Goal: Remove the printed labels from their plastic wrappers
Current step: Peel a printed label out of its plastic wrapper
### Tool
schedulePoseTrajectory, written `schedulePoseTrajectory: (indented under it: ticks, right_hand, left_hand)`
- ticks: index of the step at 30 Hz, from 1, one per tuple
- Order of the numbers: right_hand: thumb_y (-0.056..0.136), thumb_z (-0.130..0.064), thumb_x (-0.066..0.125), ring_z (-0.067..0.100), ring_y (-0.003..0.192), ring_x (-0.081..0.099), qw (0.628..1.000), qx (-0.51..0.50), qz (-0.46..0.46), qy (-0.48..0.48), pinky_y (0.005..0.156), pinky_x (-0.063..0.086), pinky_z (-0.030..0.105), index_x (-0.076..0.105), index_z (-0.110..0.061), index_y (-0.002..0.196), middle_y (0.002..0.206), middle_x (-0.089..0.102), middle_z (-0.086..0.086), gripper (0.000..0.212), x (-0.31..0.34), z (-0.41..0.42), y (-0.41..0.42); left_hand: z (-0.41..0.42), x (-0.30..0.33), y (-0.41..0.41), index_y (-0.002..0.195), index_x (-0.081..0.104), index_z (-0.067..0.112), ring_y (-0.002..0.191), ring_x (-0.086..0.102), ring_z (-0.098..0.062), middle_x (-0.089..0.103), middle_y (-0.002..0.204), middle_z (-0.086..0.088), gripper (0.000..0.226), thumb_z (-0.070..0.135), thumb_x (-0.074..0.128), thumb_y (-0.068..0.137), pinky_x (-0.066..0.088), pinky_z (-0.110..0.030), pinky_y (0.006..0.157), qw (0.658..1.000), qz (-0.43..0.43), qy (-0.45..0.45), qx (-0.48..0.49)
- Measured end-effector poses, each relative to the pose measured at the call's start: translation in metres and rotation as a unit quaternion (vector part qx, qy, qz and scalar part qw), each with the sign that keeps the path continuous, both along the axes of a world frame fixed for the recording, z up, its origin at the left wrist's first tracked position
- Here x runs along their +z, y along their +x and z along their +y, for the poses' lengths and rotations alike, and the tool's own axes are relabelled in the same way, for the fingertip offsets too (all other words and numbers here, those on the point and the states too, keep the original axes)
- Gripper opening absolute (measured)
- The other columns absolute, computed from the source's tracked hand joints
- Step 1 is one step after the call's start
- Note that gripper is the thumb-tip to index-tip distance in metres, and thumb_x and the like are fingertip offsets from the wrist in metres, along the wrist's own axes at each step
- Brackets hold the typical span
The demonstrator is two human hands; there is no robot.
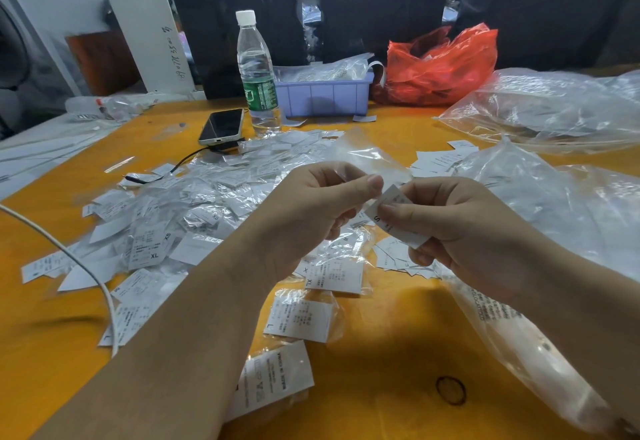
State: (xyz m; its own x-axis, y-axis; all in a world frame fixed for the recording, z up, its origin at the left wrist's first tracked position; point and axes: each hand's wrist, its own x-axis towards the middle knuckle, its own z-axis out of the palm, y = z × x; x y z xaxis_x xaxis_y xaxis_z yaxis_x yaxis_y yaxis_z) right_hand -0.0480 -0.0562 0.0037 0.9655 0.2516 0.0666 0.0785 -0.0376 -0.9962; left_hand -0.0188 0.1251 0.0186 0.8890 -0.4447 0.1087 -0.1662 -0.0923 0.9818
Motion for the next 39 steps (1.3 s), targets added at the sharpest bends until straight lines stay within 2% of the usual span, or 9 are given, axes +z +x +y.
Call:
schedulePoseTrajectory:
  ticks: [8, 11, 13, 21, 26, 28, 31, 36, 39]
  right_hand:
    - [0.06, -0.026, 0.076, 0.017, 0.053, 0.044, 1.0, 0.016, 0.013, -0.008, 0.044, 0.038, 0.024, 0.074, -0.005, 0.075, 0.073, 0.054, 0.015, 0.026, 0.0051, 0.001, -0.0031]
    - [0.062, -0.02, 0.085, 0.02, 0.058, 0.046, 0.999, 0.034, 0.009, -0.029, 0.044, 0.039, 0.024, 0.076, -0.01, 0.073, 0.076, 0.056, 0.016, 0.017, 0.0068, 0.0013, -0.0047]
    - [0.066, -0.019, 0.079, 0.019, 0.057, 0.046, 0.999, 0.034, 0.007, -0.033, 0.044, 0.04, 0.024, 0.076, -0.012, 0.07, 0.074, 0.057, 0.015, 0.009, 0.0064, 0.001, -0.0049]
    - [0.067, -0.023, 0.072, 0.019, 0.055, 0.046, 0.997, 0.055, 0.003, -0.051, 0.043, 0.04, 0.023, 0.076, -0.013, 0.07, 0.07, 0.056, 0.013, 0.011, 0.006, 0.0021, -0.0048]
    - [0.062, -0.019, 0.083, 0.019, 0.052, 0.045, 0.997, 0.057, 0.007, -0.053, 0.042, 0.04, 0.022, 0.076, -0.013, 0.069, 0.067, 0.057, 0.01, 0.012, 0.0062, 0.002, -0.0052]
    - [0.062, -0.025, 0.075, 0.02, 0.052, 0.045, 0.998, 0.052, 0.009, -0.044, 0.042, 0.04, 0.022, 0.075, -0.013, 0.069, 0.067, 0.057, 0.011, 0.014, 0.0064, 0.0021, -0.0059]
    - [0.061, -0.027, 0.073, 0.02, 0.052, 0.046, 0.998, 0.047, 0.008, -0.043, 0.042, 0.041, 0.022, 0.075, -0.013, 0.069, 0.07, 0.058, 0.012, 0.016, 0.0061, 0.0017, -0.0053]
    - [0.063, -0.019, 0.082, 0.021, 0.057, 0.047, 0.996, 0.063, 0.006, -0.069, 0.043, 0.039, 0.023, 0.075, -0.009, 0.074, 0.07, 0.057, 0.012, 0.016, 0.0067, 0.001, -0.0056]
    - [0.068, -0.021, 0.073, 0.022, 0.059, 0.047, 0.995, 0.07, 0.005, -0.071, 0.043, 0.038, 0.023, 0.075, -0.007, 0.075, 0.071, 0.056, 0.014, 0.016, 0.0064, 0.0024, -0.0053]
  left_hand:
    - [0.0012, 0.0013, 0.0014, 0.07, 0.067, 0.013, 0.05, 0.034, -0.009, 0.042, 0.052, 0.006, 0.027, 0.04, 0.067, 0.075, 0.031, -0.018, 0.047, 1.0, -0.001, -0.005, 0.02]
    - [0.0017, 0.0009, 0.0016, 0.066, 0.066, 0.016, 0.049, 0.035, -0.008, 0.042, 0.051, 0.007, 0.029, 0.043, 0.067, 0.075, 0.033, -0.017, 0.047, 1.0, -0.008, 0.005, 0.021]
    - [0.0017, 0.0009, 0.0016, 0.063, 0.066, 0.018, 0.049, 0.035, -0.008, 0.042, 0.052, 0.007, 0.029, 0.045, 0.067, 0.075, 0.033, -0.017, 0.047, 1.0, -0.01, 0.011, 0.02]
    - [0.0002, 0.0001, 0.0004, 0.06, 0.067, 0.021, 0.049, 0.034, -0.009, 0.041, 0.053, 0.003, 0.032, 0.049, 0.065, 0.075, 0.032, -0.021, 0.048, 0.998, -0.027, 0.046, 0.022]
    - [0.0, 0.0005, 0.0003, 0.058, 0.066, 0.021, 0.051, 0.034, -0.011, 0.041, 0.056, -0.001, 0.034, 0.051, 0.065, 0.076, 0.033, -0.022, 0.049, 0.997, -0.031, 0.064, 0.022]
    - [0.0, 0.0, 0.0002, 0.059, 0.066, 0.021, 0.05, 0.036, -0.01, 0.042, 0.055, 0.0, 0.034, 0.05, 0.064, 0.076, 0.034, -0.021, 0.048, 0.996, -0.034, 0.074, 0.019]
    - [0.0, -0.0005, 0.0004, 0.061, 0.067, 0.02, 0.049, 0.038, -0.008, 0.044, 0.054, 0.002, 0.033, 0.05, 0.064, 0.076, 0.036, -0.019, 0.047, 0.996, -0.035, 0.085, 0.018]
    - [0.0007, -0.0005, -0.0001, 0.061, 0.066, 0.021, 0.051, 0.037, -0.011, 0.043, 0.055, 0.001, 0.034, 0.052, 0.065, 0.073, 0.035, -0.025, 0.052, 0.996, -0.039, 0.077, 0.037]
    - [0.0006, -0.0001, -0.0003, 0.06, 0.066, 0.021, 0.051, 0.037, -0.011, 0.043, 0.056, 0.001, 0.035, 0.054, 0.065, 0.072, 0.034, -0.027, 0.053, 0.996, -0.035, 0.075, 0.046]
